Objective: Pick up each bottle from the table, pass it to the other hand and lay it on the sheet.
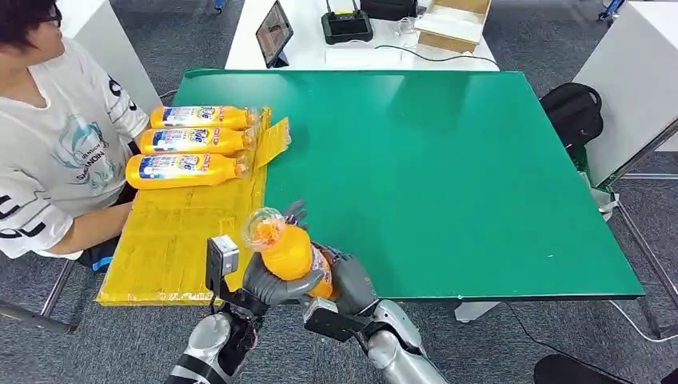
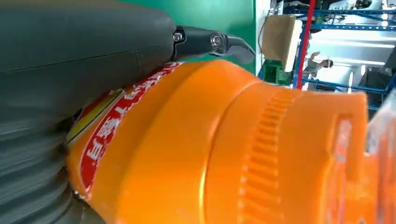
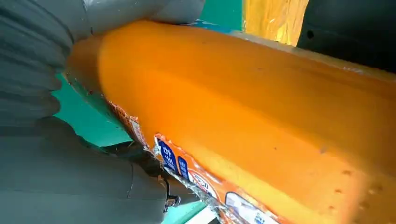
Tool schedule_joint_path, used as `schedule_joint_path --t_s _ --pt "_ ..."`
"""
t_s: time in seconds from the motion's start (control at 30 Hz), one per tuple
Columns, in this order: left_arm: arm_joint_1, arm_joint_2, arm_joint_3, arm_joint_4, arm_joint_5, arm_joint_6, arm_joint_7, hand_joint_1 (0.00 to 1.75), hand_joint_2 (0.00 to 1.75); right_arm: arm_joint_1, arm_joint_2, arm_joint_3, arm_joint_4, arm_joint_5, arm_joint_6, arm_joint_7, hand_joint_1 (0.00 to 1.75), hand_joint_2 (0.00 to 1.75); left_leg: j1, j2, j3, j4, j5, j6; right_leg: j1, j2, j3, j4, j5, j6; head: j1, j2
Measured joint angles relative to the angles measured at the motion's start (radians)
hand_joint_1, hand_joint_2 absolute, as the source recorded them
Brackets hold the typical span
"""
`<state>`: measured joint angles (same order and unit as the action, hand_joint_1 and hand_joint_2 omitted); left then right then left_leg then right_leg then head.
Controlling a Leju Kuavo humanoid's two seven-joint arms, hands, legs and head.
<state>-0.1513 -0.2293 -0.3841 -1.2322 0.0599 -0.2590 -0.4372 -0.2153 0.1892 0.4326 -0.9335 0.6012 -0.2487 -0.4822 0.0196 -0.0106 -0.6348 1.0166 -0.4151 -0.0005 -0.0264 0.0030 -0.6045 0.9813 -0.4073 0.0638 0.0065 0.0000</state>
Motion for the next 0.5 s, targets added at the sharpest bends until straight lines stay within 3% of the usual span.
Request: schedule_joint_path --t_s 0.5 --pt "-0.006 0.0 0.006 0.013 -0.019 0.009 -0.011 1.75 1.75 -0.002 0.0 0.002 0.013 -0.01 0.006 -0.001 1.75 1.75 0.0 0.0 0.0 0.0 0.0 0.0 0.0 0.0 0.0 0.0 0.0 0.0 0.0 0.0"
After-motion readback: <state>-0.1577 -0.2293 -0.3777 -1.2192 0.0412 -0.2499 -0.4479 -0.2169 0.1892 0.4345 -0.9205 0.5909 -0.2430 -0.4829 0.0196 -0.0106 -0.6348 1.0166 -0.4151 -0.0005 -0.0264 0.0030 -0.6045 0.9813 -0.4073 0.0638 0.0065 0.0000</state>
